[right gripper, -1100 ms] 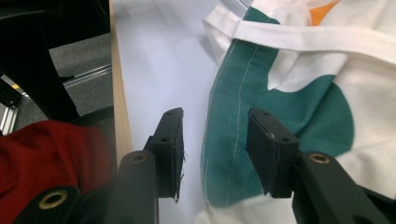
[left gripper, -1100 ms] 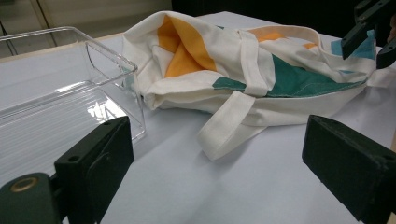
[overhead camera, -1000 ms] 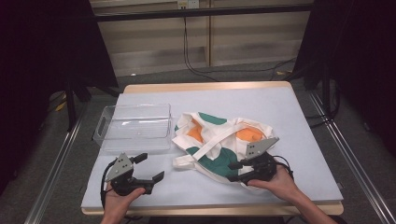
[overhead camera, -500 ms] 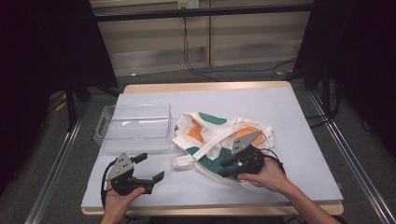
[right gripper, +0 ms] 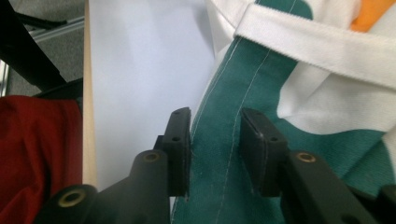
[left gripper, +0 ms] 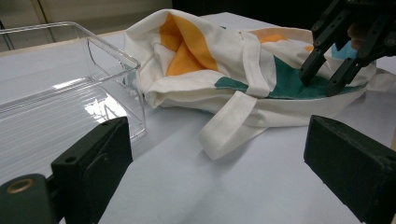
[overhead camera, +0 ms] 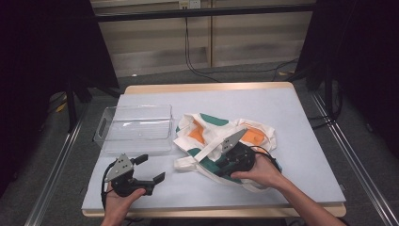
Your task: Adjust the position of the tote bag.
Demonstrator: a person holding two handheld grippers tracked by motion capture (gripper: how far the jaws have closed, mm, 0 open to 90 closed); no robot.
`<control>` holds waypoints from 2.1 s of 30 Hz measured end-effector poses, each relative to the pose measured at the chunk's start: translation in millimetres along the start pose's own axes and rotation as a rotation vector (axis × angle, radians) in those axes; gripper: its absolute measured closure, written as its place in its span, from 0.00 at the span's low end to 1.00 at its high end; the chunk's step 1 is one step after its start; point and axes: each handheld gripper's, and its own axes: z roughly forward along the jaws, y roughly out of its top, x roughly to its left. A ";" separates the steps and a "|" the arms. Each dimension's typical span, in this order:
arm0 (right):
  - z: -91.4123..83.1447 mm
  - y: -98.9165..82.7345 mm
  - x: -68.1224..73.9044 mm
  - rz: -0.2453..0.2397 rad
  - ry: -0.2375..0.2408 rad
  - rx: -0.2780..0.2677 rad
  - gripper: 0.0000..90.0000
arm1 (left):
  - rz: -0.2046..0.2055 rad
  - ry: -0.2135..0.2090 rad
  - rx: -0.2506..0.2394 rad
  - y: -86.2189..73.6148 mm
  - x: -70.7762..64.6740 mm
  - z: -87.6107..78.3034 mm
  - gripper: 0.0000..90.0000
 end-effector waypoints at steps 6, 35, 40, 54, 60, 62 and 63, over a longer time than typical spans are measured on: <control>5.9 -0.1 -2.6 0.008 -0.004 0.026 0.63 | 0.009 -0.011 0.004 0.2 -0.7 0.9 0.08; 28.8 7.7 1.3 -0.074 -0.104 0.206 0.76 | 0.018 -0.008 0.042 -0.9 -1.8 5.1 0.08; 27.3 6.9 -9.0 -0.018 -0.071 0.186 0.86 | 0.023 -0.025 0.034 -0.5 -2.1 6.1 0.08; 22.3 2.9 -18.8 0.010 -0.013 0.137 0.90 | 0.020 -0.013 0.050 -0.7 -1.3 6.7 0.08; 13.2 3.1 -21.1 0.014 0.020 0.098 0.90 | 0.019 -0.027 0.041 -1.1 -1.2 6.8 0.08; 12.1 3.1 -21.0 0.018 0.021 0.094 0.90 | 0.019 -0.018 0.051 -0.7 -1.4 6.2 0.08; 11.0 3.2 -22.1 0.009 0.029 0.080 0.90 | 0.019 -0.020 0.051 -0.7 -1.4 6.3 0.08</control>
